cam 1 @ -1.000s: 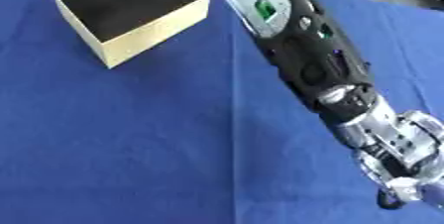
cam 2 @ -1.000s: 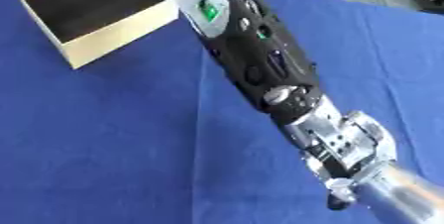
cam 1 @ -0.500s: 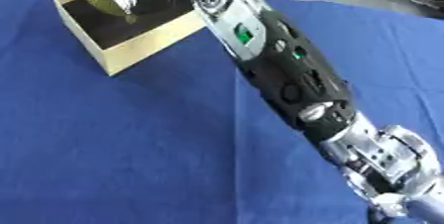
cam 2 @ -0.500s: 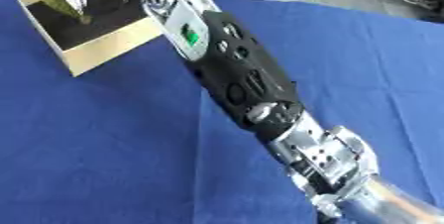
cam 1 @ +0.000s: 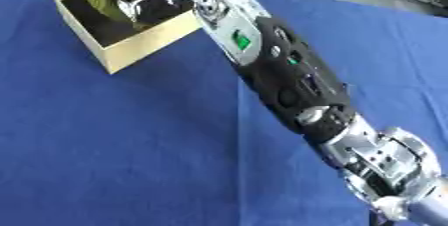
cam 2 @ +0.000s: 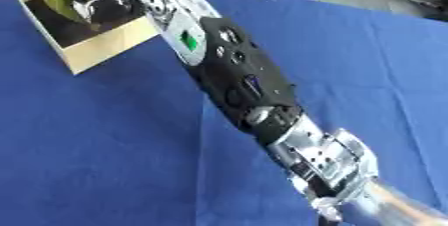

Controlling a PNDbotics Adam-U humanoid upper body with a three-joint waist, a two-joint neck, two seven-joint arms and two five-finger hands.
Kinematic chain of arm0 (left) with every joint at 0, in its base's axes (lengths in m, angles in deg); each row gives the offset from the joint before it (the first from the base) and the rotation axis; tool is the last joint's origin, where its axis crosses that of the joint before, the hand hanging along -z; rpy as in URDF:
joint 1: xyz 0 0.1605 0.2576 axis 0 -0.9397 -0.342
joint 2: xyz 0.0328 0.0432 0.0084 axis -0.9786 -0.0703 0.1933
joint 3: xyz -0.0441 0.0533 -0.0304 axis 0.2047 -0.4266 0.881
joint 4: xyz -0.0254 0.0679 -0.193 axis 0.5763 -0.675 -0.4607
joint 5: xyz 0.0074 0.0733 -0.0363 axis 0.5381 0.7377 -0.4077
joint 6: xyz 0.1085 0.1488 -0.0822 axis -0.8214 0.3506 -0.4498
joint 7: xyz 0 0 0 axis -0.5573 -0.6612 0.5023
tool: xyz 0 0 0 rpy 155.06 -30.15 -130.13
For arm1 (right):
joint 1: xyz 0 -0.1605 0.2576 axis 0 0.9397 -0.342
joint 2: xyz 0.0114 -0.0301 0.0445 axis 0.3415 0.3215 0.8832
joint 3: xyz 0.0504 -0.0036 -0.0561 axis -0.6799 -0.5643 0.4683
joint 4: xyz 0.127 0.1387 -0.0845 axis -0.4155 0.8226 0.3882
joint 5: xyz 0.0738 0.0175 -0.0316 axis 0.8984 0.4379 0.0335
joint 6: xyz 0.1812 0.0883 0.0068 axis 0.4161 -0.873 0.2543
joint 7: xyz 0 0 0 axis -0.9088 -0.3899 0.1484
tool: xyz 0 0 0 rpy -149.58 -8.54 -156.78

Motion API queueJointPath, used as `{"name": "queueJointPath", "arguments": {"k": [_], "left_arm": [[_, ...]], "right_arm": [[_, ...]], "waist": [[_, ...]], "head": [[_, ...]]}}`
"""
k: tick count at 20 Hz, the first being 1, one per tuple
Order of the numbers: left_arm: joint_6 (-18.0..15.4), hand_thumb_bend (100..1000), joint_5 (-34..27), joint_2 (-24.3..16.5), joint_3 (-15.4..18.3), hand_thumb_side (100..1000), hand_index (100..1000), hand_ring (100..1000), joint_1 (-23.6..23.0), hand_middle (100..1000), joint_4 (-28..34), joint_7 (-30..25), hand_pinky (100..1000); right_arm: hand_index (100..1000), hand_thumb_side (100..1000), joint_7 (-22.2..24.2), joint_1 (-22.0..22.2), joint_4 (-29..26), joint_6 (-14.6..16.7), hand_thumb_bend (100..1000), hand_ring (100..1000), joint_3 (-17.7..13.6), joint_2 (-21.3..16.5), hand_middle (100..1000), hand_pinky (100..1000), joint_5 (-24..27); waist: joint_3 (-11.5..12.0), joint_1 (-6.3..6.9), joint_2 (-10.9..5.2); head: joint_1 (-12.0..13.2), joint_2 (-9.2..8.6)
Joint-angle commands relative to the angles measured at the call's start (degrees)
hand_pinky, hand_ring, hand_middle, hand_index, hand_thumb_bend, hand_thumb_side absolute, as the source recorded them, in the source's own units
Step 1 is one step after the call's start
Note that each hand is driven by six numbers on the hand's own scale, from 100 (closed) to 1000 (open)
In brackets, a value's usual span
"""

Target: Pick up objects on the table and place them in the box.

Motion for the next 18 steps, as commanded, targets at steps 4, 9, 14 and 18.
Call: {"name": "queueJointPath", "arguments": {"k": [4,9,14,18], "left_arm": [[0.04,212,-0.04,-0.68,0.39,100,515,499,0.41,511,0.83,-0.24,799],[0.1,209,-0.01,-0.61,0.45,100,514,499,0.29,511,0.83,-0.24,799],[0.16,206,0.03,-0.51,0.52,100,514,498,0.1,511,0.83,-0.21,800],[0.24,204,0.04,-0.45,0.53,100,514,497,-0.03,511,0.83,-0.2,800]], "right_arm": [[693,100,-0.16,-0.78,1.0,-4.05,100,640,-0.87,-0.34,528,730,-4.62],[824,315,2.28,-0.81,1.04,-4.64,351,791,-1.01,-0.47,743,793,-7.47],[872,495,2.26,-0.87,-0.45,-5.16,331,869,-1.8,-0.65,824,833,-9.38],[878,505,0.69,-0.97,-2.1,-6.78,327,871,-2.57,-0.93,828,836,-9.06]], "waist": [[0.27,0.51,-1.18],[0.13,0.52,-1.23],[-0.09,0.65,-1.26],[-0.34,0.8,-1.38]], "head": [[0.05,-0.08],[-0.13,0.8],[-0.13,1.72],[-0.02,2.05]]}}
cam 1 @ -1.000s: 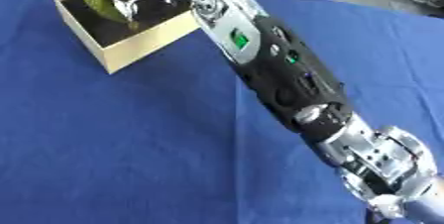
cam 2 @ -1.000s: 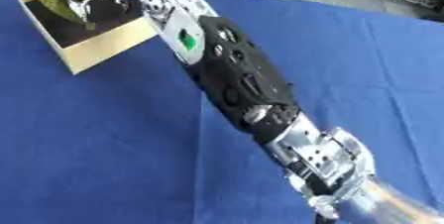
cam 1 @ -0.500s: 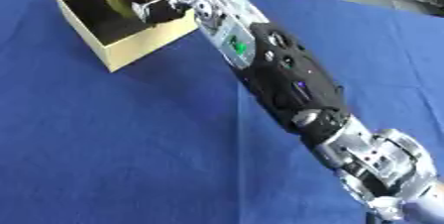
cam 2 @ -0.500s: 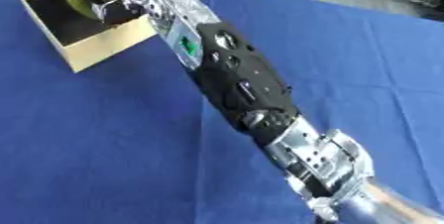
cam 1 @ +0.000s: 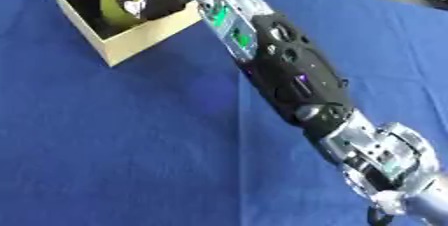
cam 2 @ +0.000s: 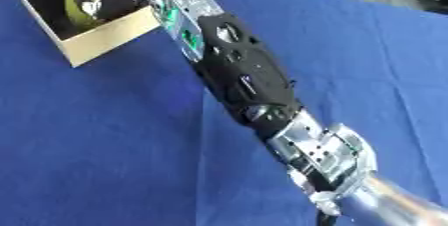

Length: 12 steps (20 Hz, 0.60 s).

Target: Pick up objects on the table and place them in the box.

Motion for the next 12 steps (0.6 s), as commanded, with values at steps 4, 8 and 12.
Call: {"name": "queueJointPath", "arguments": {"k": [4,8,12], "left_arm": [[0.07,206,0.07,-0.95,0.57,100,515,497,-0.13,512,0.83,0.04,800],[0.09,207,0.14,-0.94,0.71,100,516,498,-0.51,512,0.83,0.3,800],[0.19,210,0.16,-0.9,0.83,100,517,499,-0.79,513,0.83,0.48,799]], "right_arm": [[878,481,-1.85,-1.12,-4.06,-1.82,316,859,-1.25,-1.77,820,828,1.47],[865,444,-4.47,0.33,-11.23,-4.47,265,817,-2.2,-4.9,784,798,7.56],[860,399,-5.86,3.52,-22.56,-8.42,254,801,-3.56,-10.08,767,788,16.56]], "waist": [[-0.44,1.33,-1.72],[-1.07,1.64,-2.34],[-2.1,2.09,-2.89]], "head": [[0.42,0.61],[1.65,1.38],[3.19,1.98]]}}
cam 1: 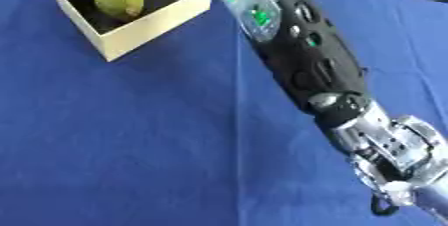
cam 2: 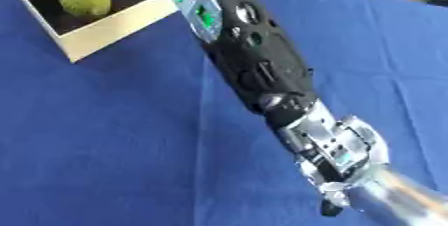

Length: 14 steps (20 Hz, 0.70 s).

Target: Pick up objects on the table and place them in the box.

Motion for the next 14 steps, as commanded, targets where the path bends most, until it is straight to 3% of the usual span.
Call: {"name": "queueJointPath", "arguments": {"k": [1,2,3,4,10,14], "left_arm": [[-0.02,210,0.19,-0.92,0.84,100,517,499,-0.25,513,0.83,0.35,799],[-0.02,211,0.23,-0.93,0.89,100,517,499,-0.36,513,0.83,0.43,799],[-0.04,212,0.27,-0.95,0.92,100,517,499,-0.44,513,0.83,0.5,798],[-0.1,211,0.28,-0.94,0.96,100,517,499,-0.54,514,0.83,0.56,799],[-0.21,214,0.68,-0.73,1.27,100,517,499,-1.02,514,0.83,1.05,798],[-0.45,215,0.95,-0.45,1.53,100,518,499,-1.31,514,0.83,1.56,798]], "right_arm": [[860,395,-1.32,1.02,-9.96,-2.67,255,799,-1.74,-5.69,765,787,6.84],[860,393,-1.73,2.09,-12.94,-3.34,253,797,-2.16,-7.24,763,786,8.83],[859,469,-2.13,3.18,-15.72,-4.06,129,795,-2.62,-8.73,763,784,10.72],[859,384,-2.63,4.47,-18.59,-4.79,249,794,-3.17,-10.32,760,783,12.65],[845,414,-6.76,14.05,-33.87,-8.4,198,788,-7.58,-19.29,755,780,22.5],[836,446,-13.42,20.74,-35.59,-5.12,136,783,-10.94,-23.1,749,778,27.2]], "waist": [[-0.45,1.13,-1.8],[-0.71,1.25,-1.91],[-0.95,1.35,-1.99],[-1.19,1.47,-2.04],[-1.98,2.34,-1.9],[-2.39,3.16,-1.51]], "head": [[1.18,0.75],[1.46,0.91],[1.73,1.06],[2.06,1.18],[4.13,1.41],[5.39,1.03]]}}
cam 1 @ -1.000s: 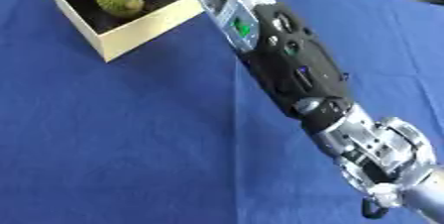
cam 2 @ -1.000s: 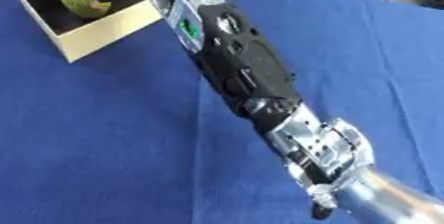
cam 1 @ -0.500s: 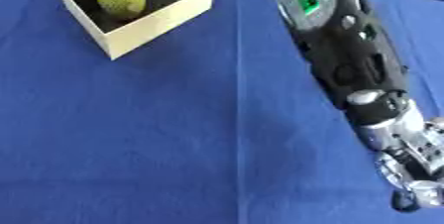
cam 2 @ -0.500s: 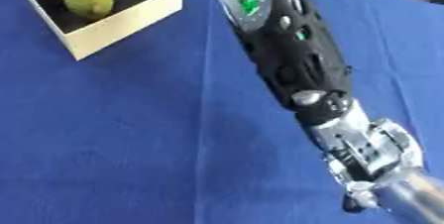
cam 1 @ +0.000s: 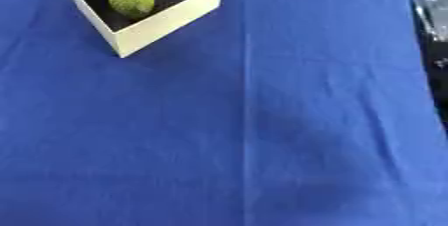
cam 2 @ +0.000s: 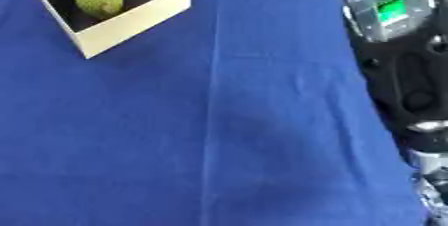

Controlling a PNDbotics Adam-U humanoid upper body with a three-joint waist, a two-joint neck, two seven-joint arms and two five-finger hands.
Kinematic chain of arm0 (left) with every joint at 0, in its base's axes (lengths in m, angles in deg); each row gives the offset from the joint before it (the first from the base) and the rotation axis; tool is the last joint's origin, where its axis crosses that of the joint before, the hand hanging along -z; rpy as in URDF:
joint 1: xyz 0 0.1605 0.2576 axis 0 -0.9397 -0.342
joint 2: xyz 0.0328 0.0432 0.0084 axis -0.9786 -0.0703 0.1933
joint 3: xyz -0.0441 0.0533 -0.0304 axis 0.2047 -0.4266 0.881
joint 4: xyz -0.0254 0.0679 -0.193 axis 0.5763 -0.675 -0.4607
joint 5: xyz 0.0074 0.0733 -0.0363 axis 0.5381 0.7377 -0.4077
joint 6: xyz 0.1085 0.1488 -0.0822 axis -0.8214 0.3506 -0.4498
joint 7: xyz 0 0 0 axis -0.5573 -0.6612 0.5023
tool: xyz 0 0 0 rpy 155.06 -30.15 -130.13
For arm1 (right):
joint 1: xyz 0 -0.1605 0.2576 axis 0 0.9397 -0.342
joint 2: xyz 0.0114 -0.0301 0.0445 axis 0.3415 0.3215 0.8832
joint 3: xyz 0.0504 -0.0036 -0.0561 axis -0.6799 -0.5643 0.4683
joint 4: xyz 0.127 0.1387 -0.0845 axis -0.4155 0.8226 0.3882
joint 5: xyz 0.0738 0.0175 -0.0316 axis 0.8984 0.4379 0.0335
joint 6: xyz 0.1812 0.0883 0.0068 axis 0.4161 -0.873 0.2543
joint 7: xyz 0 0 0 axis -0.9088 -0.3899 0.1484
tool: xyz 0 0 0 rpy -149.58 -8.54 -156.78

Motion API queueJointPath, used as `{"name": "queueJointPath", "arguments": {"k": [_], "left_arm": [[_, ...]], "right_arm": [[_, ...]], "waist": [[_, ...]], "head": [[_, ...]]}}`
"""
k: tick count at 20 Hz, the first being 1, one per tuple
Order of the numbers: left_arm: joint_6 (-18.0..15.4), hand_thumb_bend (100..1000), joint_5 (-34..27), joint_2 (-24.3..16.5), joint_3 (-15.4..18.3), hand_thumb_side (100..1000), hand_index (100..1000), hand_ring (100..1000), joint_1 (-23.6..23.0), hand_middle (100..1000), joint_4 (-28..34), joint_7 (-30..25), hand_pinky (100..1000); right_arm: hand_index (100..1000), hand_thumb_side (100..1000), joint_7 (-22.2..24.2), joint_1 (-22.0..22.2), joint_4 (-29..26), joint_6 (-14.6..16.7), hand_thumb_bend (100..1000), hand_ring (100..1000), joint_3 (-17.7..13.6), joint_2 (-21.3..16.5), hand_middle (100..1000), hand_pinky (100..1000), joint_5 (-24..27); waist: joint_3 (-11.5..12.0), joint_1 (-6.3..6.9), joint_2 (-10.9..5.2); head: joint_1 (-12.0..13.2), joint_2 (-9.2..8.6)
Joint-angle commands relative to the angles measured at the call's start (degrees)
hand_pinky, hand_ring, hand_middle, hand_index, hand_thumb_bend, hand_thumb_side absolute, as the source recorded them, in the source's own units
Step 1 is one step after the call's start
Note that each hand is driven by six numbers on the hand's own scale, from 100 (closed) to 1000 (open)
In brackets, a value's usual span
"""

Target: Pick up objects on the table and place them in the box.

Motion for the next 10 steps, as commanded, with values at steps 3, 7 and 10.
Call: {"name": "queueJointPath", "arguments": {"k": [3,7,10], "left_arm": [[-0.34,217,0.55,-0.42,0.89,100,518,500,0.07,515,0.83,0.68,797],[-0.42,221,0.62,-0.32,0.88,100,519,501,0.07,516,0.83,0.87,797],[-0.43,226,0.6,-0.38,0.83,100,520,501,0.1,516,0.83,0.95,796]], "right_arm": [[832,491,-9.49,5.35,-2.12,6.24,100,778,-4.45,-4.64,743,777,5.57],[833,580,-15.52,11.38,-2.13,11.42,100,778,-6.49,-4.72,745,789,7.91],[831,580,-17.37,15.05,-2.13,13.47,100,780,-7.46,-4.33,745,797,7.85]], "waist": [[-0.48,1.31,-0.76],[-1.2,1.98,-0.76],[-1.72,2.33,-0.89]], "head": [[0.9,-0.27],[-0.49,-0.18],[-1.62,0.04]]}}
